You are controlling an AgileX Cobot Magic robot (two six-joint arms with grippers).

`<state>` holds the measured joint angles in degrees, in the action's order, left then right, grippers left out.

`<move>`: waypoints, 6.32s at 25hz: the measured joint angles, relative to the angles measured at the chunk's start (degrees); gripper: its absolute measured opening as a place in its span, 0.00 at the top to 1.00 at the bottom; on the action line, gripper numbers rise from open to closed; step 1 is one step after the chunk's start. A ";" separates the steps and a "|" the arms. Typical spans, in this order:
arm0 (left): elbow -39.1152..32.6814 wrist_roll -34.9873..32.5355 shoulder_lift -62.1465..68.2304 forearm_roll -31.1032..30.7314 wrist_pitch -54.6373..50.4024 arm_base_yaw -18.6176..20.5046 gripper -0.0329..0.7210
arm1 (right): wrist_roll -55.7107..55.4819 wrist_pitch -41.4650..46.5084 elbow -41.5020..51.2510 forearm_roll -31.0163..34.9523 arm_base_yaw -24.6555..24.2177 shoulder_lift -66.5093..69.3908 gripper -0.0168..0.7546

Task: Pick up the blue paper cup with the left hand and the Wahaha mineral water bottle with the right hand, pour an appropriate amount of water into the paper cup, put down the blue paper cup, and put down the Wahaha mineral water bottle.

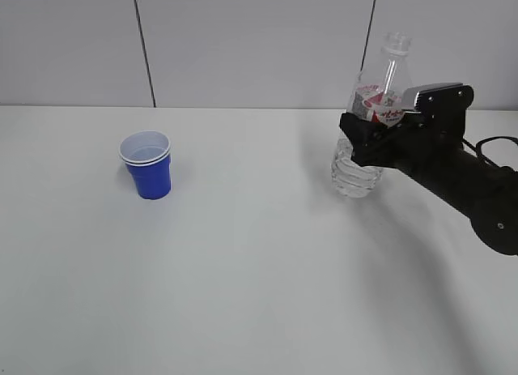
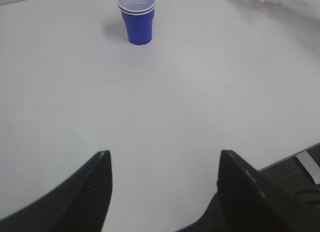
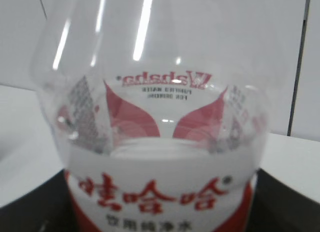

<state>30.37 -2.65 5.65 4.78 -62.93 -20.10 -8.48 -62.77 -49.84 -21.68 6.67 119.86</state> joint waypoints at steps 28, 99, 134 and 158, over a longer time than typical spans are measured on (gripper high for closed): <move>0.00 -0.11 0.00 0.00 0.00 0.00 0.30 | 6.33 -0.99 -6.46 2.50 0.00 7.20 0.37; 0.00 -0.11 0.00 0.00 0.00 0.00 0.30 | 9.61 -2.89 1.73 5.70 0.00 6.34 0.18; 0.00 -0.11 0.00 0.00 0.00 0.00 0.30 | 8.02 -2.92 23.46 6.33 0.00 -11.20 0.18; 0.00 -0.11 0.00 0.00 0.00 0.00 0.30 | 3.35 40.41 31.38 3.17 0.00 -68.30 0.21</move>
<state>30.37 -2.75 5.65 4.78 -62.93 -20.10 -5.13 -22.36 -18.46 -18.51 6.67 51.56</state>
